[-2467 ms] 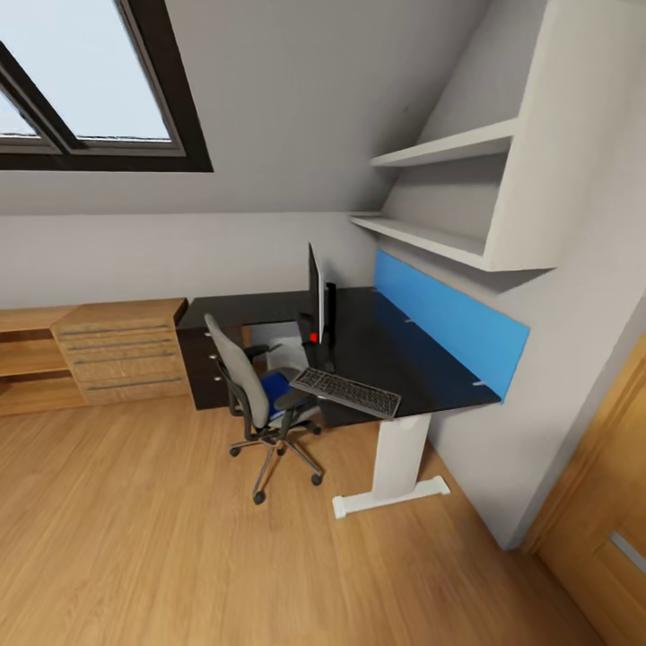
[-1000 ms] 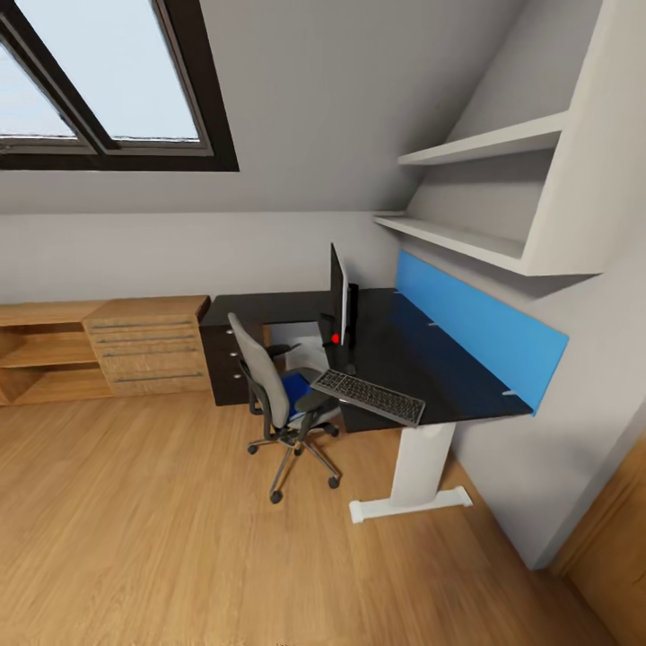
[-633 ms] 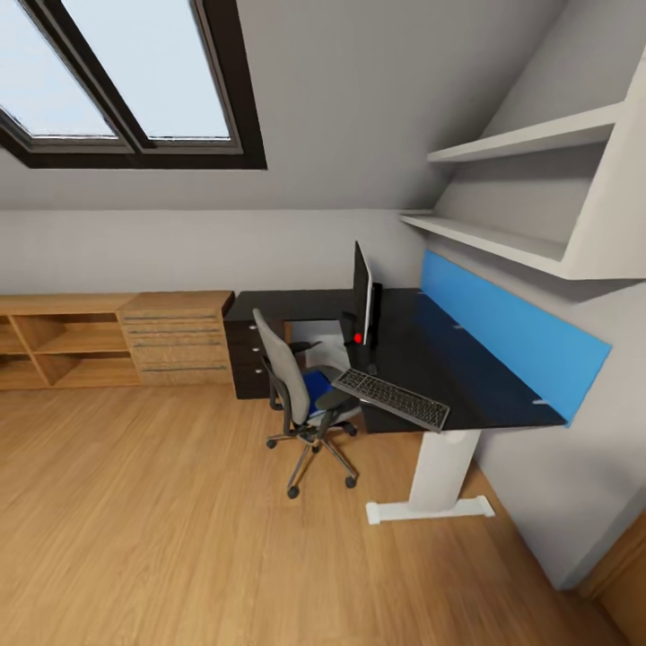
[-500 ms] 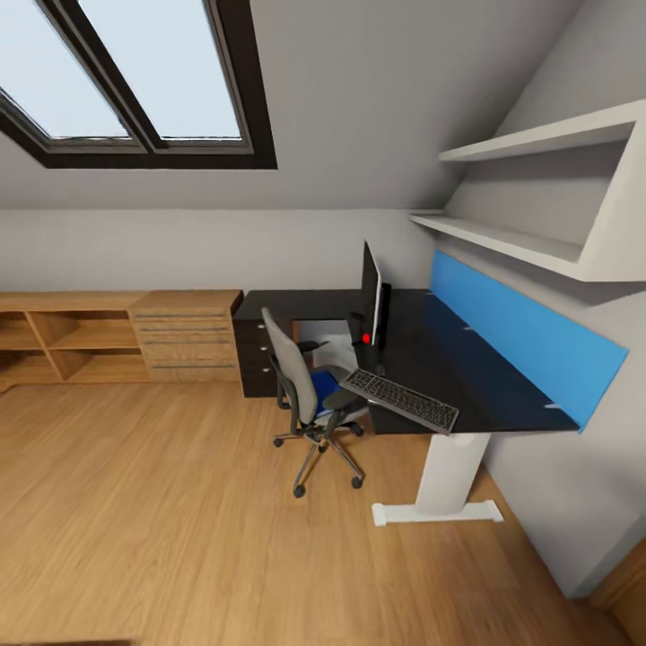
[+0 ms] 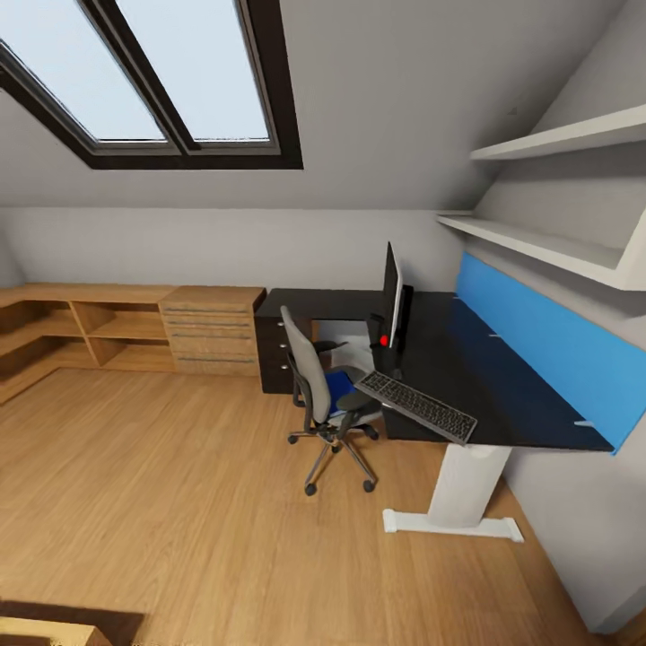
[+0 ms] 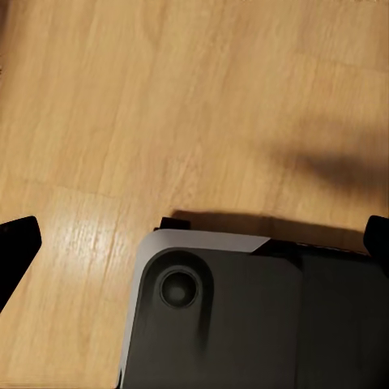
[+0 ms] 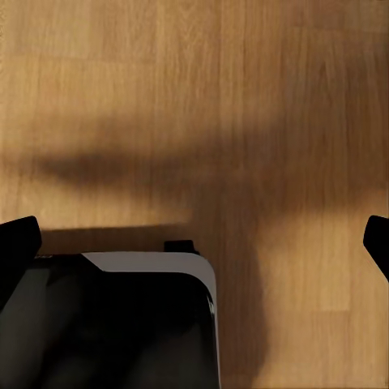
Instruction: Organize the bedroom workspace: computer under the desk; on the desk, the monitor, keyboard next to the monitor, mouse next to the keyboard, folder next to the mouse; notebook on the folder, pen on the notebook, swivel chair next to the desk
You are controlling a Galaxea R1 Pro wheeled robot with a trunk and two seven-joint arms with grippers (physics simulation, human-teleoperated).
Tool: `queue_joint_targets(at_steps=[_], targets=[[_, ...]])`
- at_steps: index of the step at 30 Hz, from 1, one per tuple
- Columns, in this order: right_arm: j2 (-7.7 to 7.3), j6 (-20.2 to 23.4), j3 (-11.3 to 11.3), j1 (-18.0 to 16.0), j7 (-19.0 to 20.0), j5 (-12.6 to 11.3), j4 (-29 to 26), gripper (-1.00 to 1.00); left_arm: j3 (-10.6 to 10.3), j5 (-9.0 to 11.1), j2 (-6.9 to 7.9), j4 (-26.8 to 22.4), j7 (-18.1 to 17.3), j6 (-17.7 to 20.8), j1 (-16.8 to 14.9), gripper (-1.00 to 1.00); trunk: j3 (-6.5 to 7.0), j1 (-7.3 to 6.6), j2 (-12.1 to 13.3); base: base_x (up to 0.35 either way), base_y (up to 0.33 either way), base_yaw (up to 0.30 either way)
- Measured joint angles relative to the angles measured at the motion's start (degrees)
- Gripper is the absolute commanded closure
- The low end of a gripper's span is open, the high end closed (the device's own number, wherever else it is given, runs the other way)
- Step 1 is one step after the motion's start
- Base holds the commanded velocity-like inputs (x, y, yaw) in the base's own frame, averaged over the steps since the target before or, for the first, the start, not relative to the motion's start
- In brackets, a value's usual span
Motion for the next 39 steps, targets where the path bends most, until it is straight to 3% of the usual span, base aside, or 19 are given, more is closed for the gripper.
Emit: queue_joint_targets(at_steps=[6,24,31,39], targets=[[-0.01,-0.1,0.0,0.0,0.0,0.0,0.0,-1.00,-0.1,0.0,-0.03,-0.2,0.0,-0.1,0.0,-1.00,0.00,0.00,0.0,0.000,-0.008,0.015],[-0.08,-0.1,0.1,0.0,0.0,0.0,0.0,-1.00,0.1,0.2,0.02,-0.4,0.5,0.0,0.0,-1.00,-3.10,3.95,-7.2,0.000,0.000,-0.032],[-0.09,-0.1,0.1,0.0,0.0,0.0,0.0,-1.00,0.2,2.7,0.12,-0.6,0.5,0.1,0.0,-1.00,-4.17,5.49,-10.0,0.000,0.001,-0.138],[-0.09,-0.1,0.1,0.0,0.0,0.0,0.1,-1.00,0.3,3.4,0.05,-0.7,0.5,0.3,0.0,-1.00,-5.58,7.25,-13.2,0.000,0.202,-0.024]])
